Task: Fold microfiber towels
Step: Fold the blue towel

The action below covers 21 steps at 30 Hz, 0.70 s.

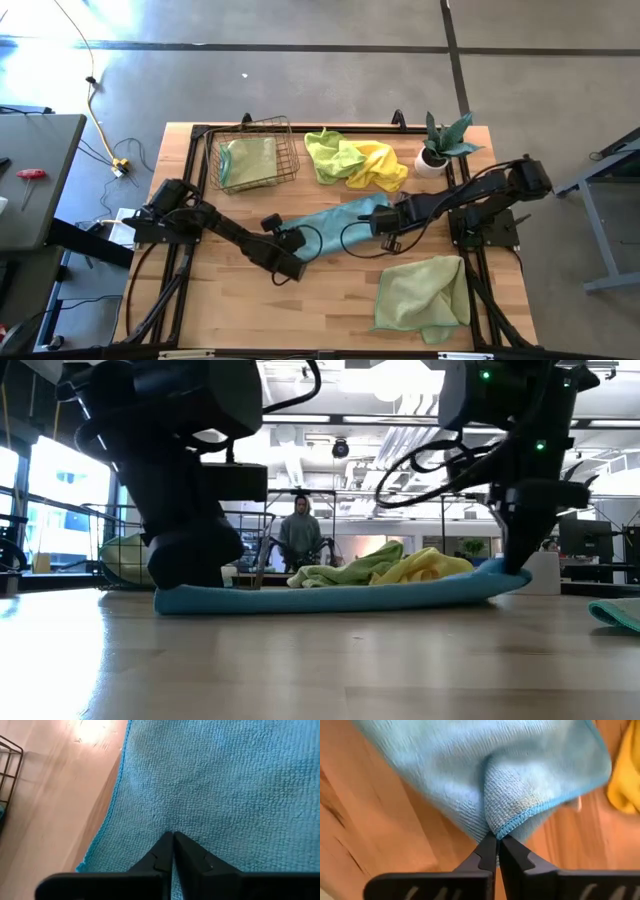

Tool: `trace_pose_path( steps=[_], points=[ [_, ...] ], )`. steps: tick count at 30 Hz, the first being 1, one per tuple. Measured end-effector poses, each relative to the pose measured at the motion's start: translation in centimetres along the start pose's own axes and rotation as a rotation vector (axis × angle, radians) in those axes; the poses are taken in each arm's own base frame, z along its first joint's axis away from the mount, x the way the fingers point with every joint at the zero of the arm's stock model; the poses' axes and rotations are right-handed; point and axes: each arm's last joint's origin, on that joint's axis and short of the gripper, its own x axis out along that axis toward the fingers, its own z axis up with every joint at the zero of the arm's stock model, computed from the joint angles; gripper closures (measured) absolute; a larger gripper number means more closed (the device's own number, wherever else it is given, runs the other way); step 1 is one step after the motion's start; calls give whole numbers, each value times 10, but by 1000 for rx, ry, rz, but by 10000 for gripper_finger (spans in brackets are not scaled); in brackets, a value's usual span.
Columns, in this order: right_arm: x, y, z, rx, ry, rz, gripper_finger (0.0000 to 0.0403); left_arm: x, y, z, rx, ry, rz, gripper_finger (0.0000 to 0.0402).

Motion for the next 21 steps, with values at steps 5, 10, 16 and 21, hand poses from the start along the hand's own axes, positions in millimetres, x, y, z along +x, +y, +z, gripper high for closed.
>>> trace_pose_path(
  steps=[5,10,16,21],
  points=[
    [-2,-5,-11,-45,119,-22,402,-1,-2,-2,5,7,-11,400],
    [-2,-5,-13,-66,153,14,402,-1,-3,-2,4,14,-23,400],
    [-2,-3,-11,-99,131,33,387,-1,-3,-2,6,10,-19,400],
    [-2,-4,-12,-125,143,30,334,-2,-3,-3,71,17,-29,399]
  ],
)
